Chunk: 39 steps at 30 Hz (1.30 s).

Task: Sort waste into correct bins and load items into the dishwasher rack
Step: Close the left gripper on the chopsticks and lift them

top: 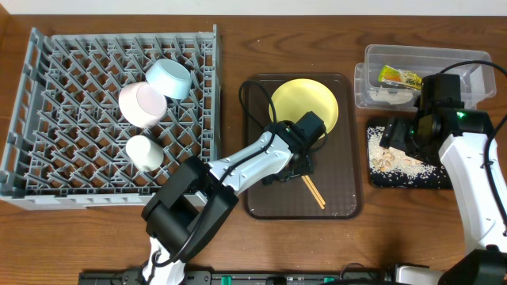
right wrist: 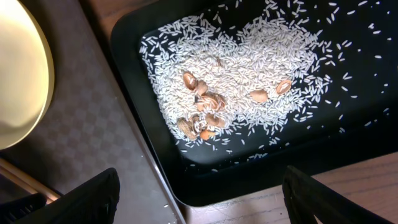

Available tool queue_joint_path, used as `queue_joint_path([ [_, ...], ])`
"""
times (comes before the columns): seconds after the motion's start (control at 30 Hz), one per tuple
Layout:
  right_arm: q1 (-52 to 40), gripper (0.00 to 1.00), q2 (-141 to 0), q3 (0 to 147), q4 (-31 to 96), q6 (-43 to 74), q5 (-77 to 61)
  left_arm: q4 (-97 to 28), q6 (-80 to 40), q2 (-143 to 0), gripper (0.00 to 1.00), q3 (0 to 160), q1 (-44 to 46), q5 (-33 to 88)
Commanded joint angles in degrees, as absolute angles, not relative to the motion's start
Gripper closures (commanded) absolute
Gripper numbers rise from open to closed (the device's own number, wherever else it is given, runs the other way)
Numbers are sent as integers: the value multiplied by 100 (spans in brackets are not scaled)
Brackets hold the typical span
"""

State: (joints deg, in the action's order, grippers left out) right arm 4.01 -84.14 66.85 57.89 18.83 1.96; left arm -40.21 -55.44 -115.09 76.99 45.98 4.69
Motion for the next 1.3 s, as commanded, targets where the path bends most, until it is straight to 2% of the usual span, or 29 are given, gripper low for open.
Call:
queue_joint_path([
  [0.0, 458, 18, -8346, 6768, 5806, 1815, 204, -4154, -5472, -11695, 20, 7703, 4611, 327],
  [0.27, 458, 18, -8346, 6768, 5806, 1813, 207, -4779, -5472, -11692, 20, 7703, 4558, 198],
  [0.4, 458, 19, -8346, 6768, 5804, 1815, 204, -4644, -5472, -11692, 20, 7706, 4556, 217],
  [0.47, 458, 18, -8346, 6768, 5804, 1815, 207, -4532, -5472, -11692, 29, 7706, 4556, 301],
  [0.67, 458, 18, -8346, 6768, 5811, 1813, 207, -4185, -5472, -11692, 46, 7703, 4563, 541],
  [0.73, 458, 18, -8346, 6768, 5808, 1813, 207, -4145, -5472, -11692, 48, 7703, 4563, 646],
  [0.93, 458, 18, -8346, 6768, 5808, 1813, 207, -4147, -5470, -11692, 69, 7703, 4563, 644],
  [1.03, 458, 18, -8346, 6768, 5808, 1791, 207, -4145, -5468, -11692, 73, 7703, 4554, 635],
  [1.1, 458, 18, -8346, 6768, 5808, 1791, 207, -4147, -5468, -11692, 80, 7703, 4530, 567],
  [1.17, 458, 18, -8346, 6768, 5811, 1791, 207, -4145, -5468, -11692, 81, 7703, 4486, 530],
  [1.2, 458, 18, -8346, 6768, 5811, 1791, 207, -4145, -5468, -11692, 85, 7706, 4451, 532],
  [1.27, 458, 18, -8346, 6768, 5808, 1791, 207, -4147, -5468, -11692, 86, 7706, 4370, 528],
])
